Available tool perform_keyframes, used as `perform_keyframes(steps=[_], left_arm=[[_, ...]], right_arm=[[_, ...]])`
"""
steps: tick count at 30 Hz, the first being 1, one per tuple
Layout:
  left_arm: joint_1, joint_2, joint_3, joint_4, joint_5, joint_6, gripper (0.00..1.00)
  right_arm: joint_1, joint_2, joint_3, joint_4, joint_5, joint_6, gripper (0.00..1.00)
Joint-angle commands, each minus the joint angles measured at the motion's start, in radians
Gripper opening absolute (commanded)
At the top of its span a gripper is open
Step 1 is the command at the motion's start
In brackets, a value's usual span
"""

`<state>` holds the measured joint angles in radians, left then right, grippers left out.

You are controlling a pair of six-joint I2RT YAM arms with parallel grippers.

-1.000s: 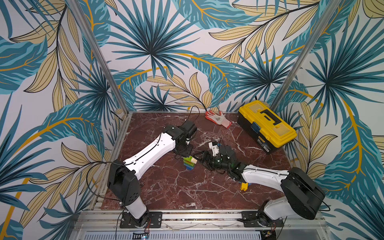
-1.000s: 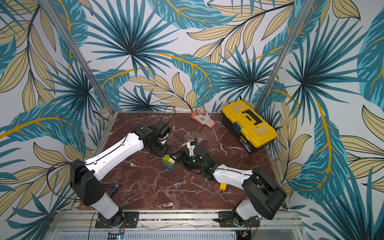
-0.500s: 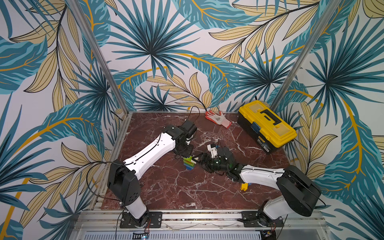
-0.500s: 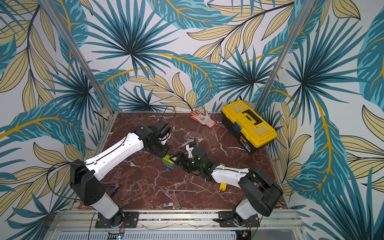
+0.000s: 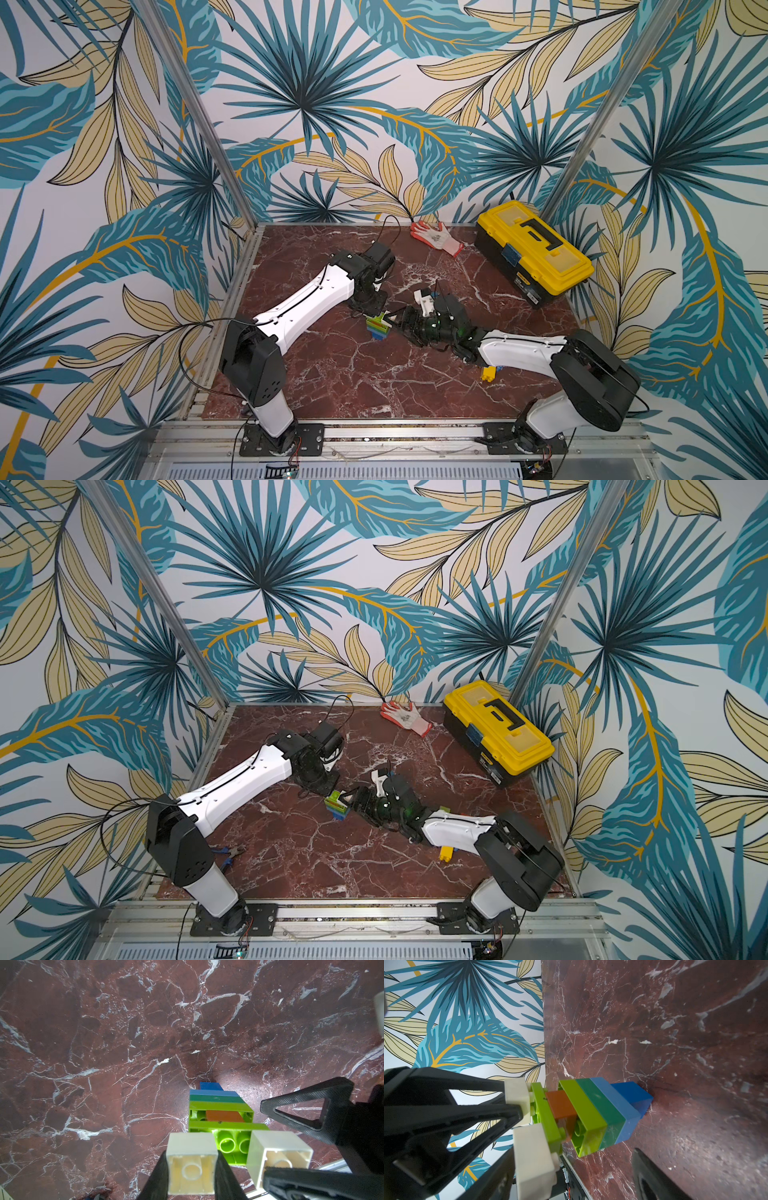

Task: Assemble a carrot with lego
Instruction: Assemble the lego brick with the lego brick.

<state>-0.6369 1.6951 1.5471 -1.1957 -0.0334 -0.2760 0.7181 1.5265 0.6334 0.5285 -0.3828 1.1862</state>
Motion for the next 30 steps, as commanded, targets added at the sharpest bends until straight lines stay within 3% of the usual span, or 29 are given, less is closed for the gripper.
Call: perform_keyframes(steps=[1,30], left_arm=[[0.006,0.007,-0.015,0.007,0.001,0.011,0.25],[0.006,0.052,-0.097,0.041,0.023,0.0,0.2]], right_arm=[[0.005,0.021,-0.02,-0.007,0.002,0.004,0.85],[0.005,0.055,-0.014,-0.033,-0.005,0.01,0.84]])
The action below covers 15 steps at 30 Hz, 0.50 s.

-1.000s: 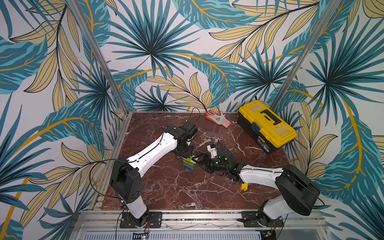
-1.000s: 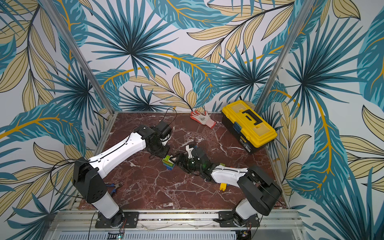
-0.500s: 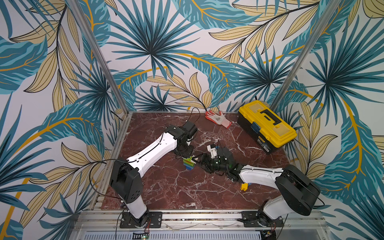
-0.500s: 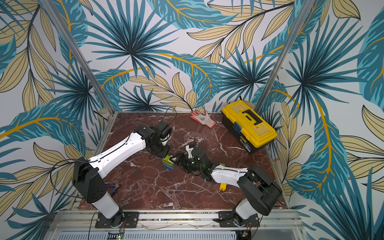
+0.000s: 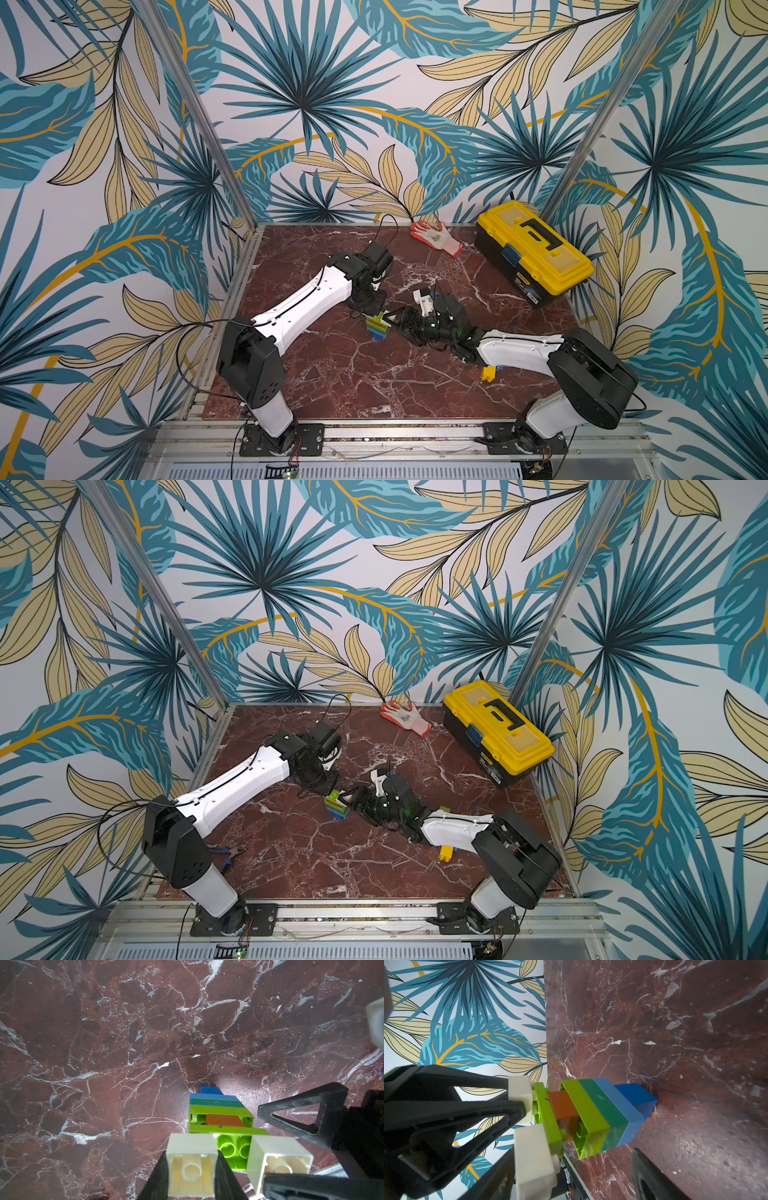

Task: Assemble a carrot with lego
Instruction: Assemble the lego brick with the lego brick.

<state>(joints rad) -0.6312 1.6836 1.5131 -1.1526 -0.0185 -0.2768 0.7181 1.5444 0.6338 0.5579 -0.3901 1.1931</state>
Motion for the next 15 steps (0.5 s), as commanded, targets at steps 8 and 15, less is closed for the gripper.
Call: perform_keyframes(steps=[8,15], left_arm=[[0.002,0.047,-0.027,-0.006,0.006,-0.002,0.21],[0.002,0.025,-0.006,-0.006,0.013,-0.004,0.21]], right_arm=[[0.004,0.04,-0.014,-0.061,0.002,0.007,0.84],[0.005,0.034,-0.013,-0.051,-0.002,0.005,0.84]])
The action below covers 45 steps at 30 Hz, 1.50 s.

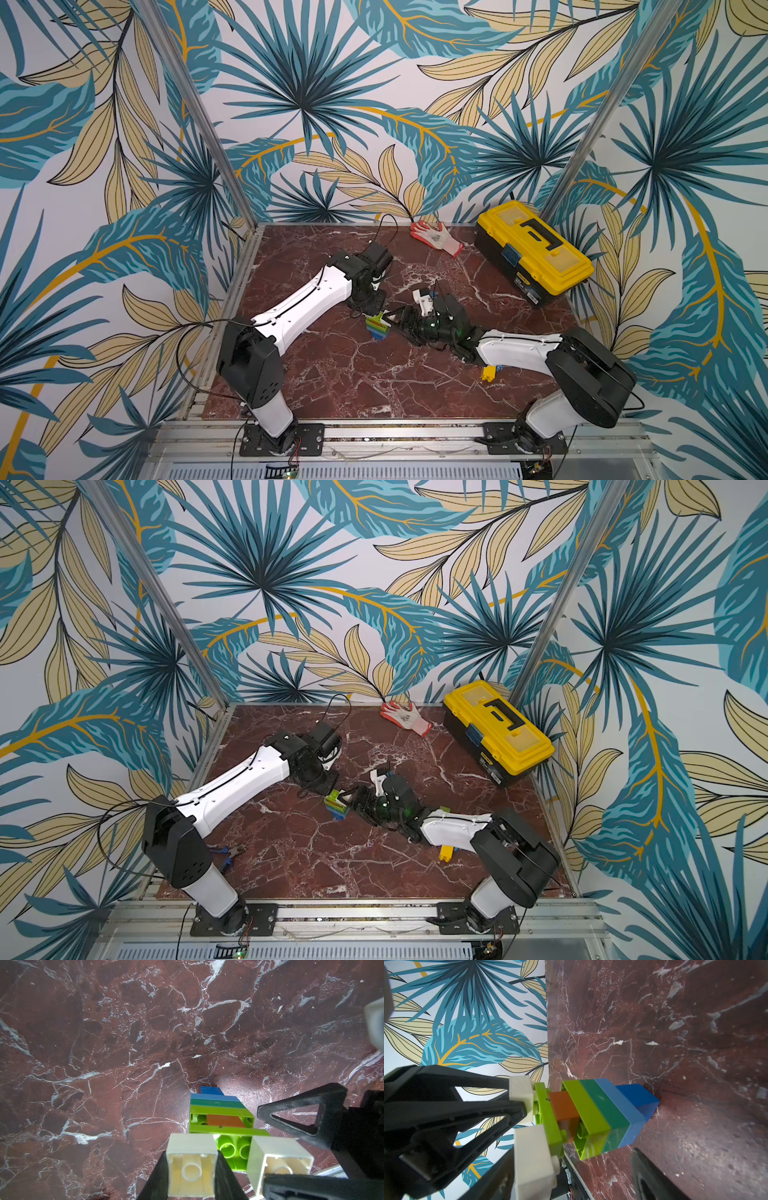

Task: Assemble a carrot with lego
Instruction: Assemble the lego brick with the lego brick.

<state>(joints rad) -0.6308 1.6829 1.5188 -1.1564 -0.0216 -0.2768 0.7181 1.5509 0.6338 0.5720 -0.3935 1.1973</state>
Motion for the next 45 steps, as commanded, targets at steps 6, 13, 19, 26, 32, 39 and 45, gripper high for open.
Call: perform_keyframes(steps=[6,13,19,26,32,39,45], left_arm=[[0.002,0.03,-0.014,-0.002,0.022,-0.007,0.21],[0.002,-0.019,0.004,-0.002,-0.008,-0.014,0.21],[0.003,-0.031,0.009,-0.003,-0.021,-0.009,0.21],[0.003,-0.057,0.024,-0.004,-0.004,-0.006,0.21],[0.003,-0.068,0.023,-0.004,-0.005,0.006,0.21],[0.003,-0.067,0.012,-0.023,-0.003,0.0,0.21],[0.003,-0.067,-0.006,-0.051,-0.024,-0.025,0.21]], right_arm=[[0.005,-0.003,-0.013,-0.059,0.0,-0.011,0.84],[0.004,-0.001,-0.004,-0.077,-0.003,-0.015,0.84],[0.003,-0.001,-0.008,-0.076,-0.001,-0.014,0.84],[0.003,-0.003,-0.009,-0.078,0.003,-0.016,0.84],[0.003,-0.003,-0.009,-0.078,0.005,-0.015,0.84],[0.004,-0.005,-0.011,-0.085,0.01,-0.015,0.84],[0.003,0.0,-0.009,-0.083,0.009,-0.015,0.84]])
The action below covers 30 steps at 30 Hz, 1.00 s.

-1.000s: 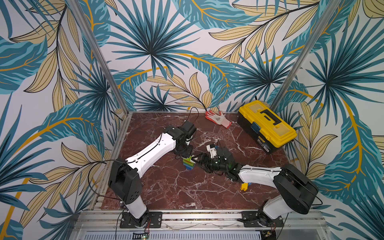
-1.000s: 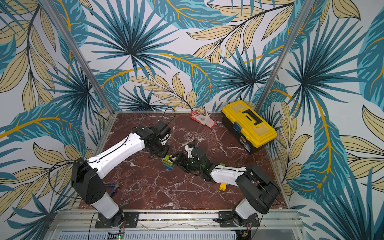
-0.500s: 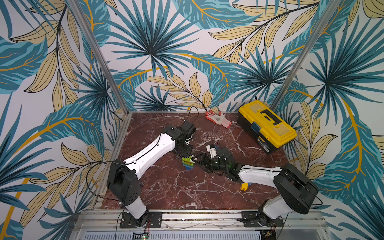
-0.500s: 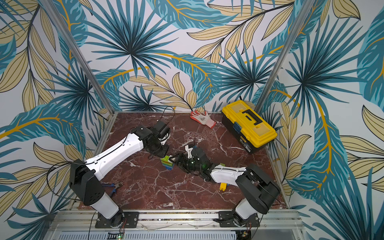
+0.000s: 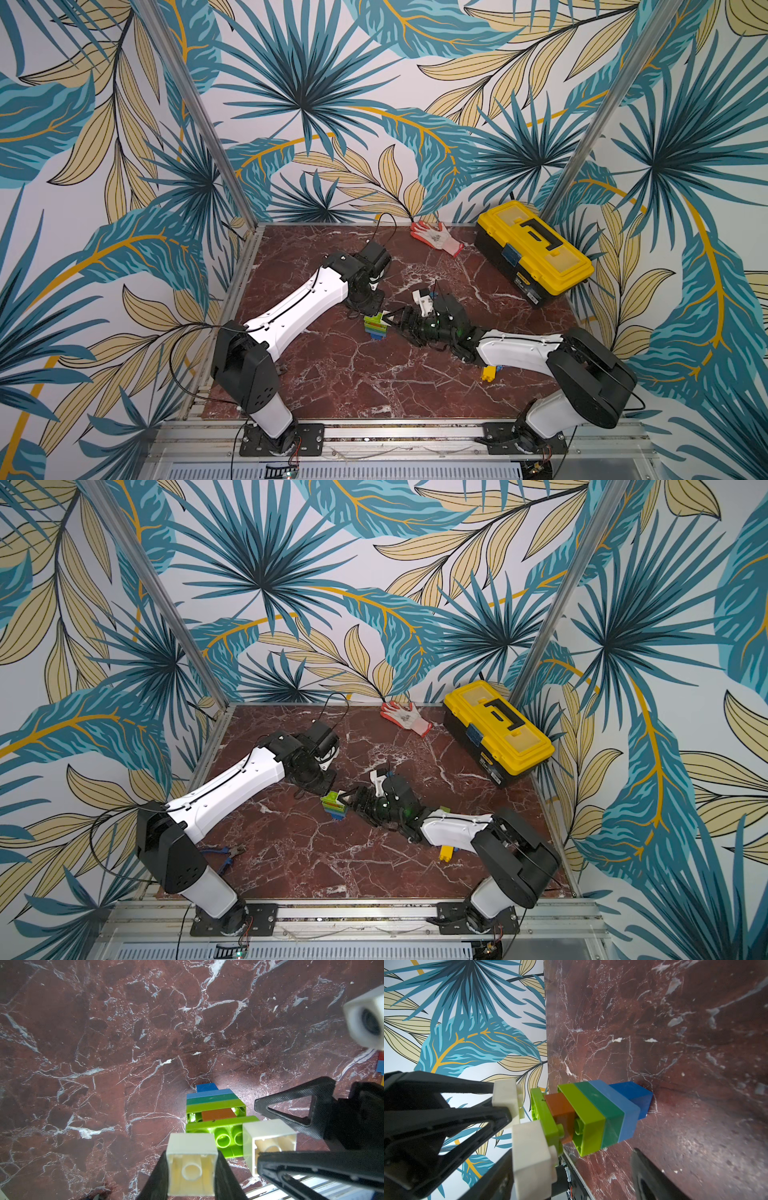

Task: Assemble a carrot with lego
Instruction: Assemble the lego brick with the lego brick.

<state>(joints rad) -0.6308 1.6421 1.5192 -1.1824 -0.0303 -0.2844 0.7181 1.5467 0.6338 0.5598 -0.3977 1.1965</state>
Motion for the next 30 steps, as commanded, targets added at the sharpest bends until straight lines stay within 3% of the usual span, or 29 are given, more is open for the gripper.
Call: perform_keyframes(steps=[1,15,30], left_arm=[[0.002,-0.026,-0.01,-0.026,-0.018,-0.024,0.21],[0.004,-0.013,-0.03,-0.025,-0.071,-0.102,0.21],[0.003,0.013,-0.024,-0.026,-0.034,-0.123,0.2]], right_arm=[[0.004,0.004,-0.009,-0.07,0.014,-0.014,0.84],[0.003,0.004,-0.01,-0.071,0.014,-0.012,0.84],[0.001,0.003,-0.017,-0.072,0.013,-0.011,0.84]])
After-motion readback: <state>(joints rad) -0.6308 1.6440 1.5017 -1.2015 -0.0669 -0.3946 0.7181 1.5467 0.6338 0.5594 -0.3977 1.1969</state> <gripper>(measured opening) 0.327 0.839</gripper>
